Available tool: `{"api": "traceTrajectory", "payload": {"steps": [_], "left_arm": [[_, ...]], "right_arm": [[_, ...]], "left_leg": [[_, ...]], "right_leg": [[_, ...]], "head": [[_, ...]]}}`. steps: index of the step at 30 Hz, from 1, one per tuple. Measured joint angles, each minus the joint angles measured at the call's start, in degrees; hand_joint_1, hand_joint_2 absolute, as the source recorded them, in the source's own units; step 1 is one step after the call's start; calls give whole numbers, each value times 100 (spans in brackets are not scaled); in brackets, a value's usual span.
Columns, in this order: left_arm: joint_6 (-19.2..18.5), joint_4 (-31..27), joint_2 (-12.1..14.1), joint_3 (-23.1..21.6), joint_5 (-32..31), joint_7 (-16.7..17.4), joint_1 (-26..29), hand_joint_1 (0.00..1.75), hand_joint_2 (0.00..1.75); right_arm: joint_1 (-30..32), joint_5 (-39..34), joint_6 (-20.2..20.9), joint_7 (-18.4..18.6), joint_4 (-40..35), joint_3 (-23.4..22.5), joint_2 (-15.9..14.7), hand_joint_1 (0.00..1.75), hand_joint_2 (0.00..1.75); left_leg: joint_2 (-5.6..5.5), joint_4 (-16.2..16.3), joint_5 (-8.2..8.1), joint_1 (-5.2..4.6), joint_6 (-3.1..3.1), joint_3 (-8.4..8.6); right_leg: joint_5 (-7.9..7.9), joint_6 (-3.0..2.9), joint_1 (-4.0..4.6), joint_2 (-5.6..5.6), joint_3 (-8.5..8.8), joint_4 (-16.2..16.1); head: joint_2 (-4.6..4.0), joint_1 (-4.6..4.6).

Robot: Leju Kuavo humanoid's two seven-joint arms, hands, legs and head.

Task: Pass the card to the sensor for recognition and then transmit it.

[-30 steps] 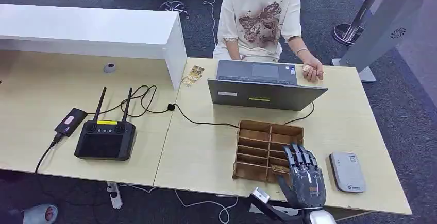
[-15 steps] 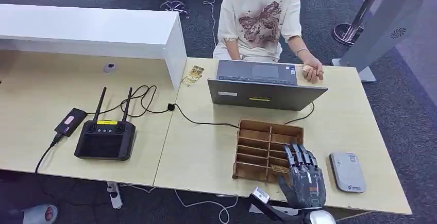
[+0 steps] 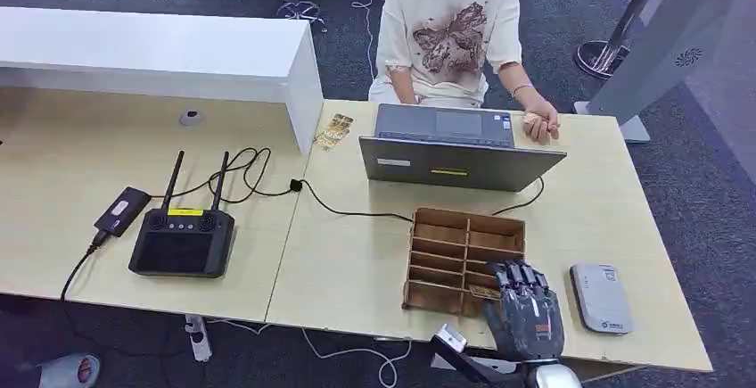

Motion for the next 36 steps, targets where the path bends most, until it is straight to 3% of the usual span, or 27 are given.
{"api": "traceTrajectory", "payload": {"steps": [2,3,4,36], "left_arm": [[0,0,-2,0,0,2,0,0,0],[-2,0,0,0,0,2,0,0,0],[-2,0,-2,0,0,2,0,0,0],[20,0,0,0,0,-35,0,0,0]], "right_arm": [[0,0,0,0,0,0,0,105,175],[0,0,-2,0,0,-2,0,106,175],[1,0,-9,0,0,-4,2,173,175],[0,-68,-85,-142,37,-151,129,175,175]], "left_leg": [[0,0,0,0,0,0],[0,0,0,0,0,0],[0,0,0,0,0,0],[0,0,0,0,0,1]], "right_leg": [[0,0,0,0,0,0],[0,0,0,0,0,0],[0,0,0,0,0,0],[0,0,0,0,0,0]], "head": [[0,0],[0,0],[0,0],[0,0]]}}
